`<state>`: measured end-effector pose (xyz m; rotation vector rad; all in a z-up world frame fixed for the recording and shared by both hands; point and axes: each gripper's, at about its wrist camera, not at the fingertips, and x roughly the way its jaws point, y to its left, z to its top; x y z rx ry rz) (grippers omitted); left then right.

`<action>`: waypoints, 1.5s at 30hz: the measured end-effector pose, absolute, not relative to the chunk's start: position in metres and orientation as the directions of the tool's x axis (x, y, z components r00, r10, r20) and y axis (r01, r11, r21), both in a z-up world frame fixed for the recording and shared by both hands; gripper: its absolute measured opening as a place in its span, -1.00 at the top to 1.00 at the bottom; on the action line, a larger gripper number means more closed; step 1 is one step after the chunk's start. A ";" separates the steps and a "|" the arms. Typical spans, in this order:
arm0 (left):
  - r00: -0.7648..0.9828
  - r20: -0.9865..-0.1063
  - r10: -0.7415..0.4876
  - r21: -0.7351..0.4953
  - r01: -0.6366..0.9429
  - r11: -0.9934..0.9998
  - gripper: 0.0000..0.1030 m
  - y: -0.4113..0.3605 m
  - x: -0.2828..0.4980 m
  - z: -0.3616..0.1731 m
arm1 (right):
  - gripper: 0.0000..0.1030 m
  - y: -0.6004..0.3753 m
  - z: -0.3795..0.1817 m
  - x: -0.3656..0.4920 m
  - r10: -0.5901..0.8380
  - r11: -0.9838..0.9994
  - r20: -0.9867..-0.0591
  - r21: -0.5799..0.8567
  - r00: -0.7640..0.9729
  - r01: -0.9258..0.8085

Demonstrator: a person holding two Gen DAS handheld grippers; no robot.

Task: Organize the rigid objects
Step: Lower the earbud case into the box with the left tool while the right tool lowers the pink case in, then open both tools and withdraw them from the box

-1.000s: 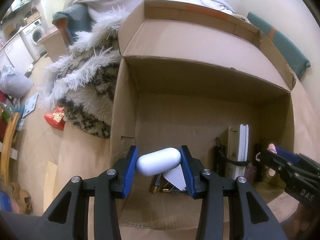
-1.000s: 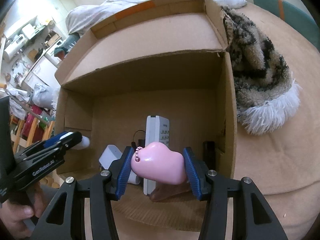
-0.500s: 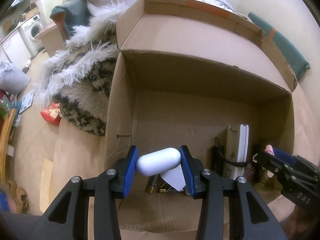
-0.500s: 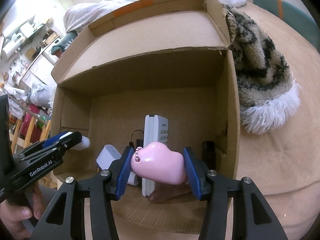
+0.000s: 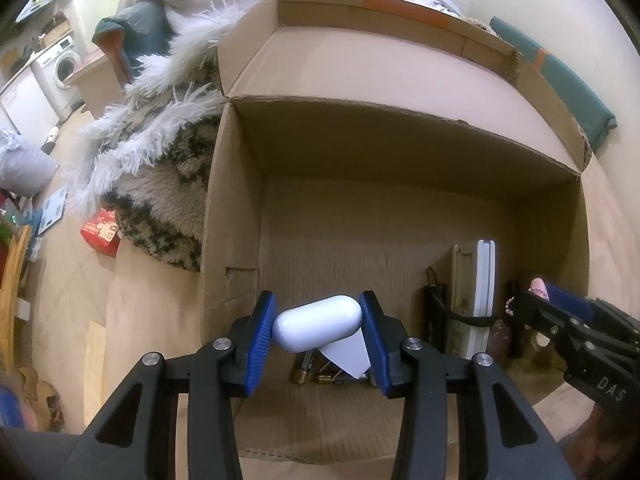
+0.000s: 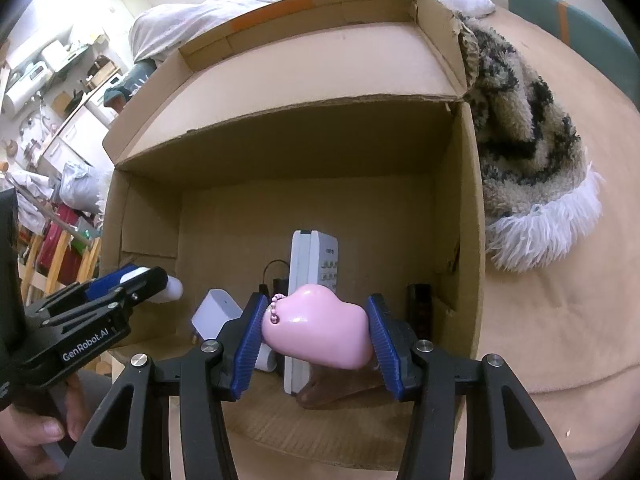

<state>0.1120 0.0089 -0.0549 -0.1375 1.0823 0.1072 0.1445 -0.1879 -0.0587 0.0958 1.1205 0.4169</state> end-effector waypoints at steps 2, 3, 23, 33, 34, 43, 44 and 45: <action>0.463 -0.886 0.025 -0.055 -0.157 0.986 0.24 0.009 0.112 -0.054 | -0.04 -0.190 -0.058 0.144 0.380 0.917 -0.848 0.292 0.369 -0.272; 0.463 -0.886 0.026 -0.054 -0.157 0.986 0.24 0.008 0.112 -0.054 | -0.04 -0.191 -0.057 0.144 0.383 0.916 -0.845 0.296 0.374 -0.271; 0.489 -0.872 0.013 -0.055 -0.126 0.990 -0.30 0.005 0.102 -0.027 | -0.44 -0.209 -0.041 0.143 0.443 0.895 -0.807 0.376 0.390 -0.241; 0.448 -0.894 -0.002 -0.101 -0.197 0.975 -0.30 0.025 0.058 -0.029 | -0.44 -0.221 -0.027 0.105 0.459 0.887 -0.798 0.383 0.390 -0.259; 0.447 -0.895 0.003 -0.097 -0.201 0.975 -0.30 0.026 0.054 -0.031 | -0.44 -0.222 -0.029 0.101 0.460 0.886 -0.800 0.388 0.385 -0.253; 0.373 -0.927 -0.027 -0.127 -0.244 0.961 -0.30 0.034 0.027 -0.045 | -0.44 -0.221 -0.044 0.069 0.464 0.885 -0.823 0.409 0.328 -0.224; 0.368 -0.929 -0.031 -0.129 -0.246 0.961 -0.30 0.034 0.025 -0.046 | -0.44 -0.220 -0.047 0.067 0.463 0.885 -0.828 0.410 0.316 -0.221; 0.361 -0.932 -0.028 -0.125 -0.249 0.960 -0.30 0.034 0.021 -0.046 | -0.44 -0.219 -0.050 0.064 0.460 0.886 -0.834 0.408 0.305 -0.221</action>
